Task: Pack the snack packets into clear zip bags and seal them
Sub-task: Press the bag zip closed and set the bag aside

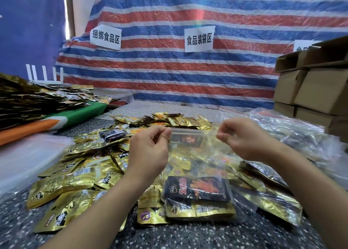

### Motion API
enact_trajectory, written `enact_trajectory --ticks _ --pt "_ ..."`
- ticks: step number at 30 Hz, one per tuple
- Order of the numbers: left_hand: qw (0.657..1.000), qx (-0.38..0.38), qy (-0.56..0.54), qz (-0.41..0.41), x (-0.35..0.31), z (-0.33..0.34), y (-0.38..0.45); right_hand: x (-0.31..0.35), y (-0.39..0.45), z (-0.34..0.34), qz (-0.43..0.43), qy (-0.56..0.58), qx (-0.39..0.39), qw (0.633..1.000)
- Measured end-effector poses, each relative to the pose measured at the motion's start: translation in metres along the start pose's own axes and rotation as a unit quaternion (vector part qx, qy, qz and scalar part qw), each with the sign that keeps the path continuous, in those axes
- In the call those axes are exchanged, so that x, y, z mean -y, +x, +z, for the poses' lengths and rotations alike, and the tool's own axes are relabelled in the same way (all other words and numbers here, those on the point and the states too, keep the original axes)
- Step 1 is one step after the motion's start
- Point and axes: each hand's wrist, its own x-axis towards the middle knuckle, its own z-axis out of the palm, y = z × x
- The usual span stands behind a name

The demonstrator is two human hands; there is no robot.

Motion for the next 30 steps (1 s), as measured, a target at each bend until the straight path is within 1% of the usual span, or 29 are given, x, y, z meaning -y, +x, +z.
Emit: enact_trajectory --ticks 7,13,20,23,25,27,28,30 --pt "1.000 -0.008 -0.012 -0.005 -0.004 -0.004 0.003 -0.014 -0.012 -0.007 -0.006 0.025 -0.044 0.999" --pt "1.000 -0.004 -0.028 -0.010 -0.005 -0.004 0.004 -0.013 -0.021 -0.015 -0.040 0.046 -0.070 0.996" --pt "0.999 -0.020 -0.046 -0.014 -0.004 -0.005 0.007 -0.007 -0.023 -0.022 -0.066 0.060 -0.097 0.991" --pt "0.998 -0.014 -0.062 -0.019 -0.001 -0.005 0.008 -0.009 -0.024 -0.016 -0.063 0.093 -0.106 0.988" --pt "0.995 0.003 -0.091 -0.040 0.002 -0.004 0.008 -0.009 -0.027 -0.011 -0.063 0.132 -0.119 0.982" --pt "0.983 0.048 -0.143 -0.104 0.002 0.000 0.008 -0.010 -0.030 -0.009 -0.049 0.186 -0.145 0.971" --pt "0.973 0.086 -0.156 -0.146 0.003 0.002 0.006 -0.011 -0.031 -0.007 -0.031 0.217 -0.161 0.962" --pt "0.956 0.184 -0.121 -0.194 0.008 0.008 0.003 -0.014 -0.032 -0.001 0.032 0.299 -0.184 0.936"
